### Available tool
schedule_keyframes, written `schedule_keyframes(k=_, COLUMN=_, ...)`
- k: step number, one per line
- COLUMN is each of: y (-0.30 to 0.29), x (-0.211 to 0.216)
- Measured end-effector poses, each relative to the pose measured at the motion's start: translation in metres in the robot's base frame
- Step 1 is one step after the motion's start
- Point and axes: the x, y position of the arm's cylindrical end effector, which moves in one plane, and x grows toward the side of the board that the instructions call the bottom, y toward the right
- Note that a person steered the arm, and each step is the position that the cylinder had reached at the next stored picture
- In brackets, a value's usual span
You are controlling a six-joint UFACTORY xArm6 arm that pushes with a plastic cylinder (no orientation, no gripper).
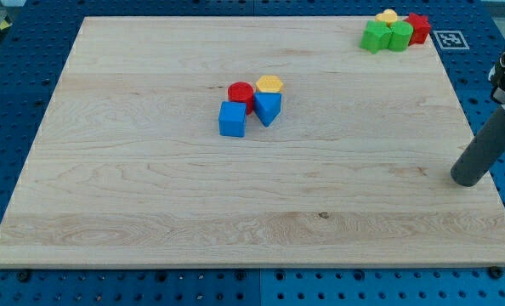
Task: Push red star along with green star towards the center
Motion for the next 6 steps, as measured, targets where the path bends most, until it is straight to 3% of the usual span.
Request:
schedule_keyframes(k=1, y=-0.012, x=-0.004)
schedule_keyframes(k=3, y=-0.114, x=-0.112)
schedule_keyframes(k=4, y=-0.087, x=-0.144)
schedule_keyframes(k=5, y=-0.027, x=-0.189)
schedule_keyframes(k=6, y=0.045, x=-0.205)
